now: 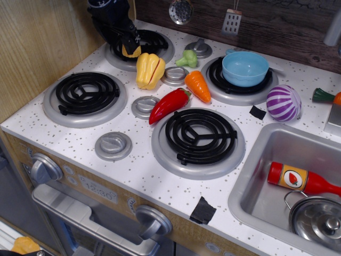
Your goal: Put corn into bowl
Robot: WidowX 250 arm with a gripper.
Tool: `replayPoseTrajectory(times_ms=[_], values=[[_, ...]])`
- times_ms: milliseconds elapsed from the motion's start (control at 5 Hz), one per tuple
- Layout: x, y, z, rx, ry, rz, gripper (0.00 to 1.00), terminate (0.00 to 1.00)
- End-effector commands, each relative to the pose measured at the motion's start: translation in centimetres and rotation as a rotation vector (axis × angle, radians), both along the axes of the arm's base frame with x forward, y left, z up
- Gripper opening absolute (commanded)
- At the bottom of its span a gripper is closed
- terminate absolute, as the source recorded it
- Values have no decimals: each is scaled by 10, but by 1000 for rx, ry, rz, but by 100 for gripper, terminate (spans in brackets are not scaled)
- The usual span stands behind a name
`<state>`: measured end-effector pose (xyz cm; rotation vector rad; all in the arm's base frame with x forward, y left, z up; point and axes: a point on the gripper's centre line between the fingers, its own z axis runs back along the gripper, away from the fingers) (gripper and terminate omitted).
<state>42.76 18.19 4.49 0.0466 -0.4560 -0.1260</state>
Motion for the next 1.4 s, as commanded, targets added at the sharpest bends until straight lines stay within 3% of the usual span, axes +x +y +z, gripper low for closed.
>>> replayPoseTrajectory(times_ms=[0, 200, 400, 600, 800, 1000, 1200], values=[[12, 5, 12, -18, -55, -69, 100, 0], [19, -1, 10, -44, -60, -102, 100, 0], [15, -12, 20, -22, -64, -85, 0, 0], [-1, -19, 56, 50, 11, -56, 0, 0], [-24, -36, 106, 165, 76, 25, 0, 0], [-42, -62, 135, 152, 118, 138, 0, 0], [-55, -98, 133, 89, 100, 228, 0, 0]])
